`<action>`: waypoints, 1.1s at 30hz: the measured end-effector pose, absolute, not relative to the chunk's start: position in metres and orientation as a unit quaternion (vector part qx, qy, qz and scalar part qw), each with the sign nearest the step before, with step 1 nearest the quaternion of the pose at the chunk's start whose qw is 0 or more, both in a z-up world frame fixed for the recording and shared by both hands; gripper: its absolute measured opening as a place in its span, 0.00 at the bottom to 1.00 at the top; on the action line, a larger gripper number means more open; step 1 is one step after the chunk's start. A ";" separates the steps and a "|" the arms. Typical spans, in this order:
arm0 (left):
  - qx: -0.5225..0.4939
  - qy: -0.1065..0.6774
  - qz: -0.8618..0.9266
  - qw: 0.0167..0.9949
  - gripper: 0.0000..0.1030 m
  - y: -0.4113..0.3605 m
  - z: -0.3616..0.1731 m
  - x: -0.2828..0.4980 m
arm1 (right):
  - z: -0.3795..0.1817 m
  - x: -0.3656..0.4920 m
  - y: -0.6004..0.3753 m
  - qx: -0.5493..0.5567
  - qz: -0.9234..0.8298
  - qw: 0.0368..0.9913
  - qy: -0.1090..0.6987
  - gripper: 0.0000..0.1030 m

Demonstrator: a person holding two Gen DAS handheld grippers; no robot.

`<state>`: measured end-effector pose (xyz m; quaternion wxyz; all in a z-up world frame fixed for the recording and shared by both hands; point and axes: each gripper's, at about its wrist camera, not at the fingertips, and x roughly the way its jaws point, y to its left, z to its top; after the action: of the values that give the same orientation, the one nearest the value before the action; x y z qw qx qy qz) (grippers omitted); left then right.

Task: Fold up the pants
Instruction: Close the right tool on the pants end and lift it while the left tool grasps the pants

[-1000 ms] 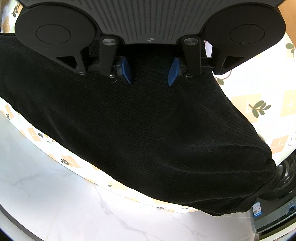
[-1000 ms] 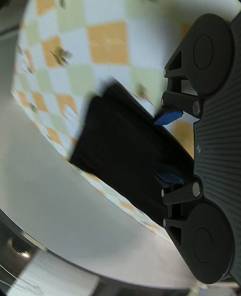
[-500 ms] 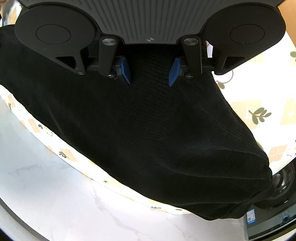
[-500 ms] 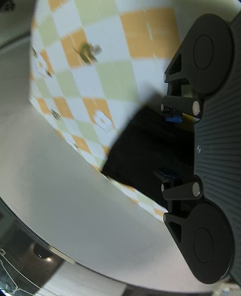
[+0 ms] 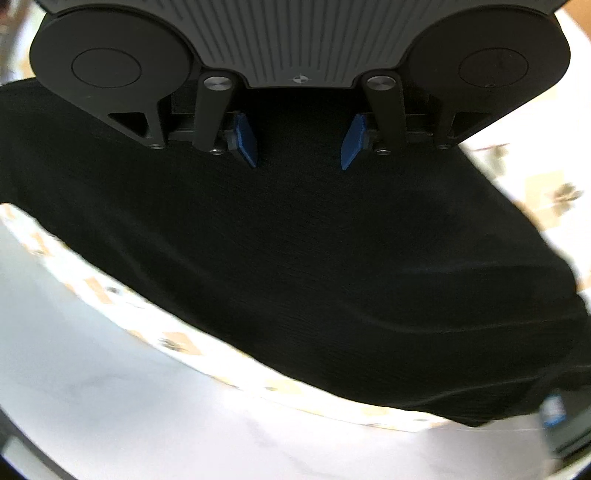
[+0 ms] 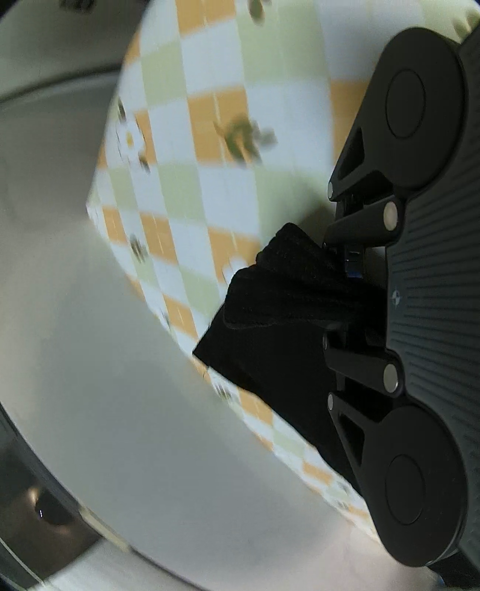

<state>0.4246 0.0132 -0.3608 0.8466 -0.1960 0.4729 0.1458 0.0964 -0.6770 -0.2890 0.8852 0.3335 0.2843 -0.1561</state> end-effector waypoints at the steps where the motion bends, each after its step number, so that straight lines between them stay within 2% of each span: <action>1: -0.205 0.474 0.128 0.847 0.44 0.010 -0.361 0.431 | -0.289 0.093 -0.685 0.331 -0.176 0.882 0.284 0.15; 8: -0.221 0.483 0.009 0.847 0.42 -0.019 -0.365 0.450 | -0.283 0.062 -0.726 0.306 -0.278 0.866 0.283 0.15; 15: -0.256 0.499 -0.034 0.827 0.42 -0.019 -0.368 0.438 | -0.283 0.056 -0.737 0.305 -0.302 0.856 0.288 0.15; 17: -0.277 0.502 -0.034 0.818 0.39 -0.009 -0.370 0.431 | -0.282 0.059 -0.735 0.308 -0.307 0.853 0.290 0.15; 20: -0.302 0.506 -0.032 0.808 0.26 0.006 -0.374 0.418 | -0.283 0.061 -0.736 0.313 -0.310 0.851 0.287 0.16; 22: -0.327 0.502 -0.024 0.800 0.11 0.014 -0.379 0.407 | -0.284 0.060 -0.736 0.305 -0.307 0.855 0.285 0.16; 24: -0.363 0.496 -0.016 0.789 0.05 0.029 -0.388 0.396 | -0.286 0.058 -0.735 0.303 -0.305 0.858 0.283 0.16; 33: -0.341 0.504 -0.028 0.793 0.04 0.026 -0.385 0.409 | -0.282 0.062 -0.736 0.329 -0.320 0.841 0.288 0.16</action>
<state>0.4092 0.0262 -0.3847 0.7934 -0.3407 0.5036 -0.0282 0.0618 -0.7359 -0.2818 0.8406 0.3290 0.2879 -0.3199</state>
